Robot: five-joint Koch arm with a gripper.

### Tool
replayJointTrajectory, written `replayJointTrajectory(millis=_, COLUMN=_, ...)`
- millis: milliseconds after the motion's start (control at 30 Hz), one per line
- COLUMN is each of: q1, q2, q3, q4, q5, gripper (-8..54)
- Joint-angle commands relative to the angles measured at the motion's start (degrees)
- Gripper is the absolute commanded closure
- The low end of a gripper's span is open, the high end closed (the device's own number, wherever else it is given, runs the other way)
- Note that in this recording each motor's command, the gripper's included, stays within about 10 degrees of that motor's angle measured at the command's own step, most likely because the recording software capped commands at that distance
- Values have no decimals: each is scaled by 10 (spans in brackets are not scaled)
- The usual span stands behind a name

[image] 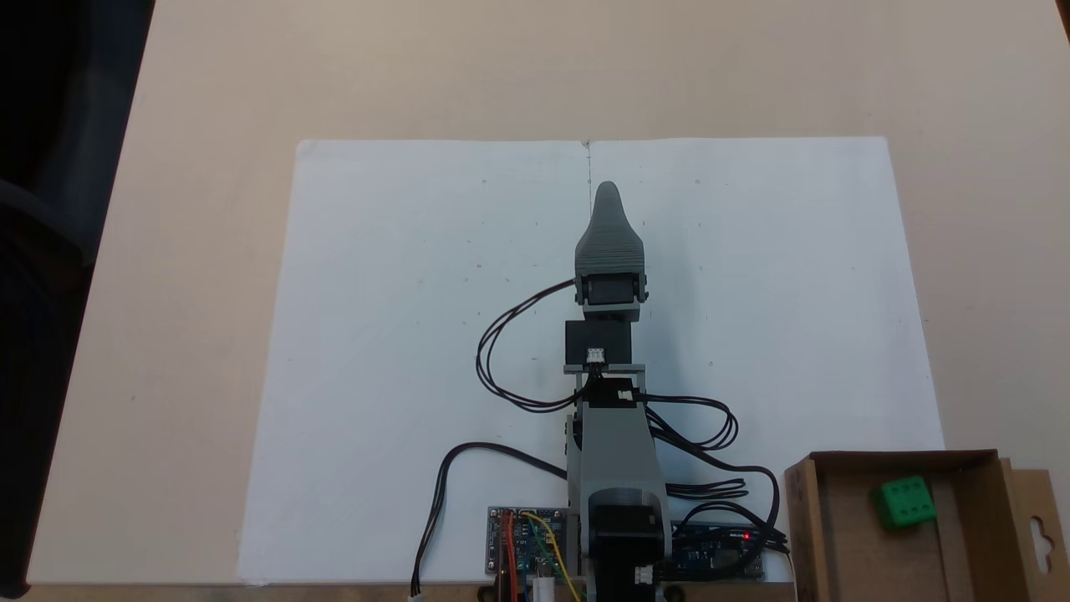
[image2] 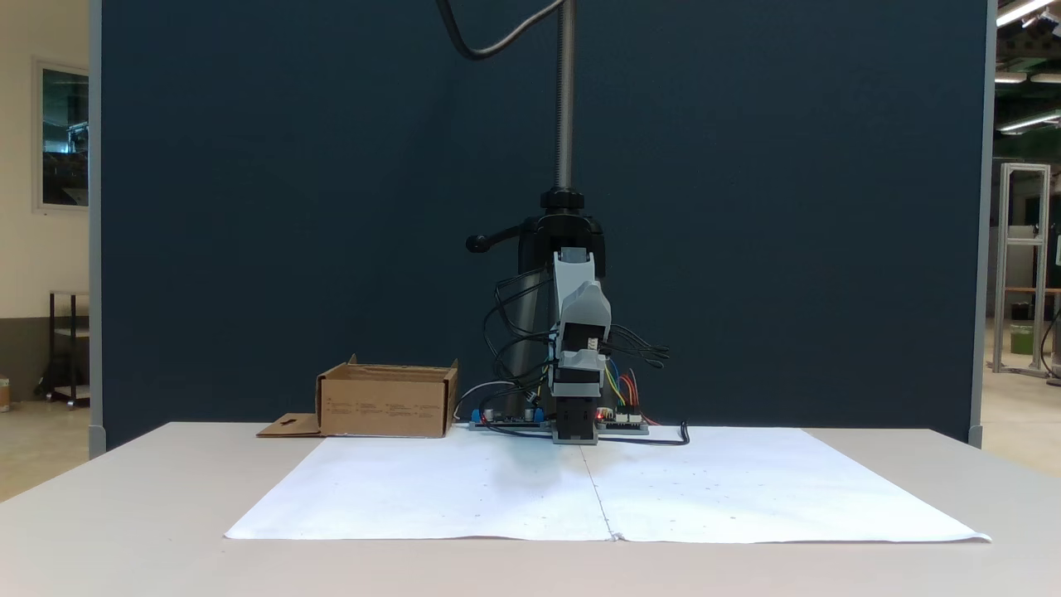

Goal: Grasp a green dice and put it in the bin.

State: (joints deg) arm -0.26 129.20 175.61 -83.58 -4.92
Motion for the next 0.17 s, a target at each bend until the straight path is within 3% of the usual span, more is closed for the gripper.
replayJointTrajectory(millis=0, q1=6, q2=66, q3=37, q4=-57, q5=-45, gripper=9)
replayJointTrajectory(millis=133, q1=6, q2=66, q3=37, q4=-56, q5=-45, gripper=8)
